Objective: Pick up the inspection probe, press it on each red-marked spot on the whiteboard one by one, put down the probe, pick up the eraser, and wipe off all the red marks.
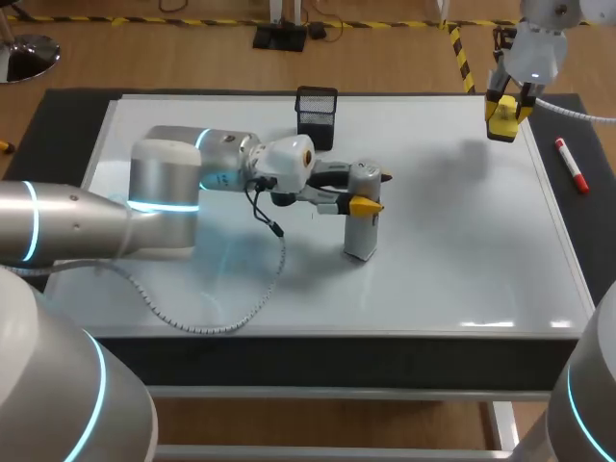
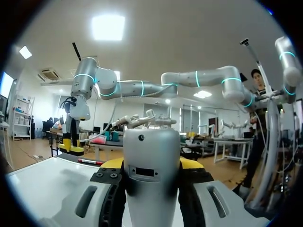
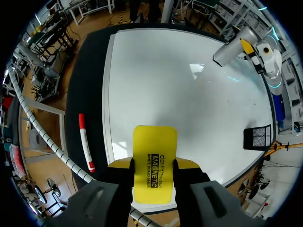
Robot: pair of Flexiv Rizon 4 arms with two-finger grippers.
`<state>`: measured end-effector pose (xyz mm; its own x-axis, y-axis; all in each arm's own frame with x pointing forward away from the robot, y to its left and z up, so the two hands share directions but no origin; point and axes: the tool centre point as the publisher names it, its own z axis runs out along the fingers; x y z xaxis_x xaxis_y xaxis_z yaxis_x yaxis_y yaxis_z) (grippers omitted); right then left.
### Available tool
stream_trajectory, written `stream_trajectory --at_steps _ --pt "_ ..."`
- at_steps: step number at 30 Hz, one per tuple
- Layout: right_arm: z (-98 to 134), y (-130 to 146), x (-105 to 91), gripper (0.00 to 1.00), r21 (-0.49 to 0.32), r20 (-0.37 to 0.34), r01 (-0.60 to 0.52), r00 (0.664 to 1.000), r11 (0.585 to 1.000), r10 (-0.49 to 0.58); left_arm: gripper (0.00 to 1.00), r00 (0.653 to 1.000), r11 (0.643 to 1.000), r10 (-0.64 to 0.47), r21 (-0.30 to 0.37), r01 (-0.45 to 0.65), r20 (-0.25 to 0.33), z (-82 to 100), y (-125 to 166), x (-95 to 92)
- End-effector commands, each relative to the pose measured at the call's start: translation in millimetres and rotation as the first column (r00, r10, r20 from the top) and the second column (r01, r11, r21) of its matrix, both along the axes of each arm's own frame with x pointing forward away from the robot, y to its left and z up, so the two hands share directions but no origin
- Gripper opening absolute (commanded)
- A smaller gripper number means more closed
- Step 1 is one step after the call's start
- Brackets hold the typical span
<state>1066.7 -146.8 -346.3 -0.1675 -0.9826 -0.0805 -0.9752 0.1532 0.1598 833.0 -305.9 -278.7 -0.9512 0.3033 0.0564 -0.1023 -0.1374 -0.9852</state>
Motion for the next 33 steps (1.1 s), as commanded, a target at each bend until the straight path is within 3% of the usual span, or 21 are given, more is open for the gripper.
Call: stream_trajectory --at_steps 1,22,28,33 --pt "1 -1 0.8 0.0 -0.002 -0.001 -0.003 1.0 1.0 0.003 0.0 1.0 0.999 0.005 0.035 -0.005 0.011 -1.7 3 -4.2" --pt "1 -1 0.8 0.0 -0.002 -0.001 -0.003 1.0 1.0 0.003 0.0 1.0 0.998 0.0 0.06 -0.001 0.027 3.6 3 -5.1" --pt "1 -1 0.8 0.0 -0.002 -0.001 -0.003 1.0 1.0 0.003 0.0 0.998 1.0 -0.004 0.0 0.004 0.066 24.9 4 -5.7" --pt "1 -1 0.8 0.0 -0.002 -0.001 -0.003 1.0 1.0 0.003 0.0 0.993 1.0 0.028 -0.008 -0.027 0.114 47.4 22 3.9"
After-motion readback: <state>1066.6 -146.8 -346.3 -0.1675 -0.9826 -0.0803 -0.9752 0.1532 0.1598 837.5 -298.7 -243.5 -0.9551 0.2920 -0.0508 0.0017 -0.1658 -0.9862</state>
